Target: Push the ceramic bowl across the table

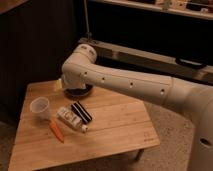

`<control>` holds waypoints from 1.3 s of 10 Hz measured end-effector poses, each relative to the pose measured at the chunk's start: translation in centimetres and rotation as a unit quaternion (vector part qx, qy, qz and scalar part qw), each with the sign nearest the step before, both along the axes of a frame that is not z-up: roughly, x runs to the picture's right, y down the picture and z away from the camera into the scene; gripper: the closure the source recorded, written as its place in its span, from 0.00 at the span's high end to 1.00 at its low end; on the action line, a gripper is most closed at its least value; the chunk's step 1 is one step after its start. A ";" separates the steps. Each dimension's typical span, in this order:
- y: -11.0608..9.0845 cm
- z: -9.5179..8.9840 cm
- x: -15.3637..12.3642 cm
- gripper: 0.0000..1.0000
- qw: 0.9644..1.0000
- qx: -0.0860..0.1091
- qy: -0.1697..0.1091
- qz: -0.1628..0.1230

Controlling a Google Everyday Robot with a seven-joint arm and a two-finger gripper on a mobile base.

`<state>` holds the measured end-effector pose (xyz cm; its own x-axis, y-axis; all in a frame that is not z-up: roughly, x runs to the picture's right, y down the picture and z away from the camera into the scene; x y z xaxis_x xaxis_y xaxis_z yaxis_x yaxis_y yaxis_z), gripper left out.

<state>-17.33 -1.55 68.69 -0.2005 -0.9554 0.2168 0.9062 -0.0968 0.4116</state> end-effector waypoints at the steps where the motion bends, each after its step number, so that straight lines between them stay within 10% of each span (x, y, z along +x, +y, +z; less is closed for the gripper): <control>1: 0.0 0.0 0.0 0.80 1.000 0.000 0.000 0.000; 9: -0.5 -0.3 0.0 0.80 1.000 0.012 -0.001 -0.001; 13: -6.4 2.1 2.6 0.80 0.997 0.063 -0.035 0.009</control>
<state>-14.72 -7.90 70.76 -0.1938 -0.9777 0.0810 0.8780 -0.1361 0.4590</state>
